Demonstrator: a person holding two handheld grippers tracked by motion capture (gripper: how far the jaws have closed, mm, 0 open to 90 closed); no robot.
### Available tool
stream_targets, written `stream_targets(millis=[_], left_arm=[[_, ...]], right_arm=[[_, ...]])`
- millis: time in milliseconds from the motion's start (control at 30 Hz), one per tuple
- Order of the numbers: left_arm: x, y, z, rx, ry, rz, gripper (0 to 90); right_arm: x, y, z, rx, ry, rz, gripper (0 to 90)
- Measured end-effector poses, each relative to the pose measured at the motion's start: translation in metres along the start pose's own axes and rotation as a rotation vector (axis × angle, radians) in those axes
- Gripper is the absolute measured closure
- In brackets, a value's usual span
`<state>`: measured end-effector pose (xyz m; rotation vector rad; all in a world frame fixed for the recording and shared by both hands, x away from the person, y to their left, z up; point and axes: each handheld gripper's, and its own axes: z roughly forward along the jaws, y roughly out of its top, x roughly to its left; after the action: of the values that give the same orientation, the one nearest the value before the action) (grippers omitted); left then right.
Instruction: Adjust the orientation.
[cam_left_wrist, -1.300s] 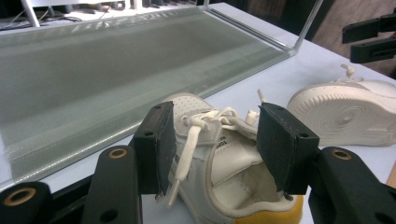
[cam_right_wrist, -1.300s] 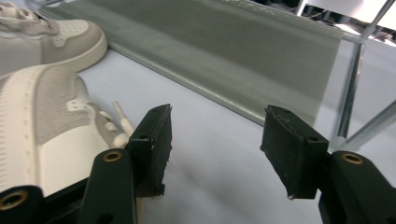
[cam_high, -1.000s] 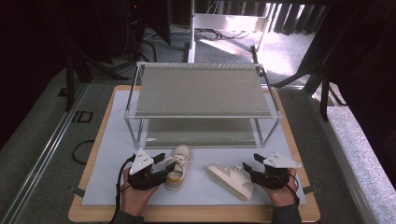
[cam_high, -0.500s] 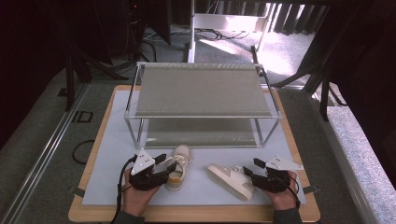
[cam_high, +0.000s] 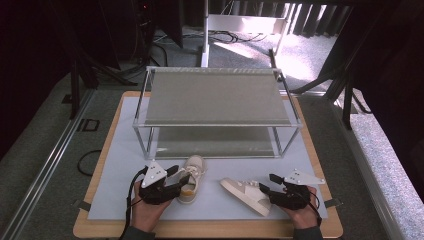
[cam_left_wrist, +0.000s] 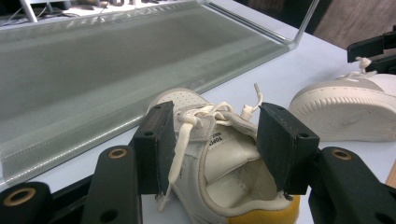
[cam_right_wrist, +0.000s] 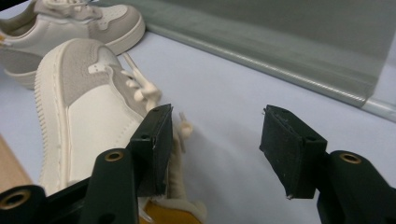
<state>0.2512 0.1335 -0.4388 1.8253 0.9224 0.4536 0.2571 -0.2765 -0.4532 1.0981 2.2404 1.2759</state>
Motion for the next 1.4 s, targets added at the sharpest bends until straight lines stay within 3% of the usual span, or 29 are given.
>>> stream_targets(millis=[367, 500, 600, 700, 967, 1100, 1333, 1400], left_arm=[[0.001, 0.0, -0.002, -0.003, 0.005, -0.003, 46.3], [0.0, 0.0, -0.002, -0.004, 0.006, -0.003, 46.3], [0.0, 0.0, -0.001, -0.002, 0.006, -0.001, 46.3], [-0.001, 0.0, -0.001, 0.0, 0.004, 0.001, 46.3], [-0.001, 0.0, -0.001, 0.004, 0.003, 0.003, 46.4], [-0.001, 0.0, 0.0, 0.003, 0.002, 0.003, 46.4], [-0.001, 0.0, 0.0, 0.007, 0.001, 0.002, 46.4], [-0.002, 0.0, 0.001, 0.01, -0.001, 0.006, 46.4]], right_arm=[[0.011, 0.0, -0.002, -0.003, 0.048, -0.024, 43.2], [0.02, 0.001, 0.0, 0.004, 0.069, -0.057, 43.5], [0.025, 0.002, -0.002, 0.009, 0.056, -0.081, 44.3], [0.029, 0.0, -0.003, 0.005, 0.092, -0.089, 44.1], [0.041, 0.001, -0.005, 0.008, 0.134, -0.146, 44.1], [0.047, -0.002, -0.004, 0.03, 0.113, -0.181, 46.7], [0.049, 0.0, 0.001, 0.045, 0.156, -0.219, 47.6], [0.046, 0.002, 0.003, 0.047, 0.187, -0.218, 48.4]])
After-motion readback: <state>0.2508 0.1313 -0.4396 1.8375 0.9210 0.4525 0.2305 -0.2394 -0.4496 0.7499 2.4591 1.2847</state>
